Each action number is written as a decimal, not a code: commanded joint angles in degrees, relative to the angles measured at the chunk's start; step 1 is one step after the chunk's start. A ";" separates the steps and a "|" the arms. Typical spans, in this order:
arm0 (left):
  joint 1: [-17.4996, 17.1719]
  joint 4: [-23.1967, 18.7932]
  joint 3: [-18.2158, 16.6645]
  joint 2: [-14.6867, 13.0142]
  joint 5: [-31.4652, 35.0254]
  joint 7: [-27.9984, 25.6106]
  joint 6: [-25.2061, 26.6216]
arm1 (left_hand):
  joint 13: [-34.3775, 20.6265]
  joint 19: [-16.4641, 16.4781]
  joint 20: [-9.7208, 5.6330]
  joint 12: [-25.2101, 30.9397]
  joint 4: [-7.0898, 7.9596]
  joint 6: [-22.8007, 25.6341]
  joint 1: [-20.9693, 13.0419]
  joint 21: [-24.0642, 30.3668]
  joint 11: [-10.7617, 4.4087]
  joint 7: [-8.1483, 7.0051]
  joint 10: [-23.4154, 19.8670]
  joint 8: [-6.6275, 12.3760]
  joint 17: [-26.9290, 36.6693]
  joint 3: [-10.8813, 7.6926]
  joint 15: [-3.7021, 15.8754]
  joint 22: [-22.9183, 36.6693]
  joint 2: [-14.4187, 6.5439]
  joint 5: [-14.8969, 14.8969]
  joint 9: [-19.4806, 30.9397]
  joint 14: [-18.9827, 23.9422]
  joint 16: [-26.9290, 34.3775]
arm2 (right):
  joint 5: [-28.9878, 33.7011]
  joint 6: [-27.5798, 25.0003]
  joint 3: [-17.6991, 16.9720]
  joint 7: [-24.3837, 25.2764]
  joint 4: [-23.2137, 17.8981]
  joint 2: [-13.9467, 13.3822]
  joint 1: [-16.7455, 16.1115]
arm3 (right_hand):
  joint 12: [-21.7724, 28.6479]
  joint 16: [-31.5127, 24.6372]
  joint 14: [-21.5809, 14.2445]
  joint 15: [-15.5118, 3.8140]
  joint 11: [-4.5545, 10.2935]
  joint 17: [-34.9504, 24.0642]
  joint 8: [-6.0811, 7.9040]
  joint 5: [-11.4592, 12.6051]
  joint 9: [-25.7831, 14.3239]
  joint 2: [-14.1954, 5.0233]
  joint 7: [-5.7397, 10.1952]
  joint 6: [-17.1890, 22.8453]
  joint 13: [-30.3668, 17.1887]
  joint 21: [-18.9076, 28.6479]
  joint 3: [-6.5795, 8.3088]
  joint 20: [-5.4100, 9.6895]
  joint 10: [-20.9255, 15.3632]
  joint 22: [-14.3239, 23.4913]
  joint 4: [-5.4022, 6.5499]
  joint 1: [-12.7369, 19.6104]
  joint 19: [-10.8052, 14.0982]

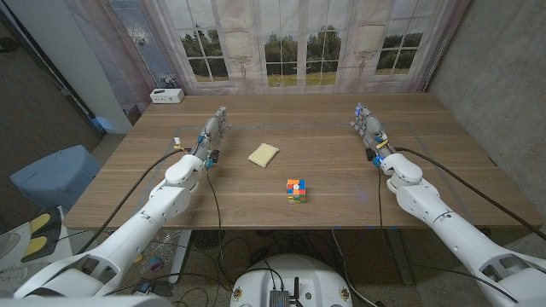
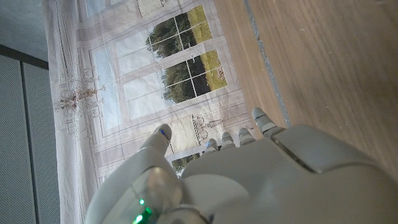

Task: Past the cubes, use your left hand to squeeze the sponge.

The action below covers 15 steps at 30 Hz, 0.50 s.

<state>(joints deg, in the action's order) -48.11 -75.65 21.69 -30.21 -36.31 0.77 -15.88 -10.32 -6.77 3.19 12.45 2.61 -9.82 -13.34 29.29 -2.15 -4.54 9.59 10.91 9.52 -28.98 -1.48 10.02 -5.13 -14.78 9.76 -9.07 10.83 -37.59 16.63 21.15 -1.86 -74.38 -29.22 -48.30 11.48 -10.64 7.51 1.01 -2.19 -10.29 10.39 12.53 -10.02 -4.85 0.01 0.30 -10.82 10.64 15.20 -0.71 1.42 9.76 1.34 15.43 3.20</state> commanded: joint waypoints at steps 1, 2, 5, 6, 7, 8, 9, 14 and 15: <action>0.54 -3.75 1.54 -3.64 6.10 -3.50 4.30 | -0.21 0.43 0.30 0.67 -1.70 -1.42 -1.66 -0.18 0.19 -0.22 0.02 0.69 0.23 -0.10 -0.44 0.19 0.30 0.83 0.21 1.49 0.49 | -0.69 -0.14 -0.20 -0.36 0.45 0.16 -0.64 | 0.35 -0.43 0.25 0.87 -0.67 -0.17 0.34 0.38 -0.14 -0.05 -0.37 0.49 -0.09 0.43 0.56 -0.31 -0.05 0.09 -0.32 0.69 0.40; 0.71 -4.09 1.73 -4.14 6.66 -3.49 4.76 | -0.21 0.58 0.41 0.70 -1.92 -1.08 -1.83 -0.21 0.33 -0.18 -0.21 0.75 0.24 -0.11 -0.47 0.20 0.33 0.94 0.21 1.61 0.46 | -0.76 -0.08 -0.19 -0.45 0.55 0.23 -0.66 | 0.38 -0.43 0.24 0.94 -0.79 -0.17 0.37 0.37 -0.14 -0.09 -0.30 0.57 -0.09 0.45 0.59 -0.40 -0.15 0.09 -0.39 0.76 0.44; 1.41 -5.48 2.54 -6.09 8.91 -3.50 6.76 | -0.25 2.05 1.80 0.99 -3.53 0.86 -3.11 -0.24 0.21 -0.01 -2.06 0.89 0.28 -0.13 -1.27 0.28 0.53 1.82 0.24 4.11 0.83 | -0.81 -0.09 -0.16 -0.42 0.54 0.31 -0.76 | 0.39 -0.50 0.02 1.18 -0.89 -0.16 0.38 0.34 -0.14 -0.14 -0.17 0.63 -0.10 0.47 0.62 -0.50 -0.24 0.10 -0.51 0.88 0.50; 1.74 -5.85 2.86 -6.75 9.70 -3.35 7.39 | -0.25 2.18 2.10 0.97 -3.71 1.09 -3.26 -0.26 0.18 -0.09 -2.18 0.90 0.28 -0.13 -1.33 0.29 0.54 1.93 0.25 4.38 0.84 | -0.80 -0.04 -0.16 -0.38 0.55 0.35 -0.79 | 0.42 -0.50 0.01 1.24 -0.89 -0.16 0.38 0.33 -0.14 -0.17 -0.17 0.65 -0.10 0.48 0.63 -0.52 -0.34 0.10 -0.55 0.93 0.52; 2.07 -6.19 3.17 -7.35 10.43 -3.18 8.01 | -0.26 2.42 2.40 1.03 -3.93 1.39 -3.43 -0.26 0.29 -0.02 -2.49 0.91 0.29 -0.13 -1.41 0.31 0.54 2.04 0.25 4.71 0.87 | -0.84 0.05 -0.18 -0.37 0.52 0.38 -0.89 | 0.45 -0.51 -0.05 1.27 -1.01 -0.15 0.39 0.31 -0.14 -0.18 -0.15 0.69 -0.11 0.49 0.64 -0.64 -0.45 0.10 -0.60 0.98 0.55; 2.46 -6.49 3.49 -7.97 11.11 -2.80 8.61 | -0.26 2.52 2.53 1.02 -4.06 1.62 -3.54 -0.26 0.37 0.05 -2.57 0.94 0.29 -0.14 -1.44 0.31 0.56 2.11 0.25 4.99 0.92 | -0.85 0.05 -0.20 -0.25 0.45 0.41 -0.98 | 0.45 -0.51 -0.06 1.26 -1.03 -0.15 0.39 0.31 -0.14 -0.18 -0.15 0.69 -0.11 0.49 0.64 -0.65 -0.48 0.10 -0.62 0.99 0.56; 2.86 -6.76 3.84 -8.58 11.88 -2.44 9.12 | -0.27 2.62 2.53 1.03 -4.18 1.67 -3.63 -0.27 0.21 0.08 -2.68 0.92 0.29 -0.14 -1.46 0.32 0.57 2.17 0.26 5.10 0.91 | -0.86 0.05 -0.22 -0.13 0.36 0.42 -1.09 | 0.44 -0.52 -0.08 1.28 -1.05 -0.15 0.39 0.30 -0.14 -0.19 -0.15 0.70 -0.11 0.50 0.65 -0.67 -0.47 0.10 -0.63 1.00 0.58; 4.57 -7.95 5.16 -11.07 14.84 -0.54 11.13 | -0.28 2.99 2.44 0.99 -4.78 2.21 -4.14 -0.34 0.53 0.37 -3.02 0.88 0.30 -0.17 -1.44 0.34 0.60 2.45 0.26 5.42 0.78 | -0.91 0.05 -0.38 0.53 -0.29 0.41 -1.75 | 0.47 -0.51 -0.07 1.81 -1.25 -0.18 0.44 0.22 -0.15 -0.25 -0.05 0.90 -0.12 0.50 0.62 -1.10 -0.68 0.11 -0.78 1.09 0.58; 4.87 -8.20 5.39 -11.53 15.43 -0.22 11.45 | -0.29 3.03 2.30 0.99 -4.88 2.27 -4.22 -0.36 0.54 0.39 -3.09 0.86 0.30 -0.17 -1.41 0.34 0.62 2.50 0.26 5.44 0.75 | -0.92 0.12 -0.41 0.65 -0.43 0.41 -1.94 | 0.47 -0.52 -0.10 1.82 -1.28 -0.18 0.44 0.20 -0.15 -0.26 0.02 0.91 -0.12 0.50 0.62 -1.17 -0.70 0.12 -0.80 1.10 0.58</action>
<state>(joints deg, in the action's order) -46.09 -80.75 24.51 -36.47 -27.31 -1.58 -9.06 -10.55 -4.21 5.74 12.99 -1.71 -7.98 -16.70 29.00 -1.66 -4.29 6.78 11.47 9.75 -29.09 -2.87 10.29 -4.33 -12.61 9.75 -3.76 11.49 -38.24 16.63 20.96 -2.11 -74.03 -28.98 -49.17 11.48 -10.64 7.26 2.50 -2.89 -10.28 10.61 12.53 -10.02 -5.14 -0.16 0.46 -10.81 10.64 15.68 -1.29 0.72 9.75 0.87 15.72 3.71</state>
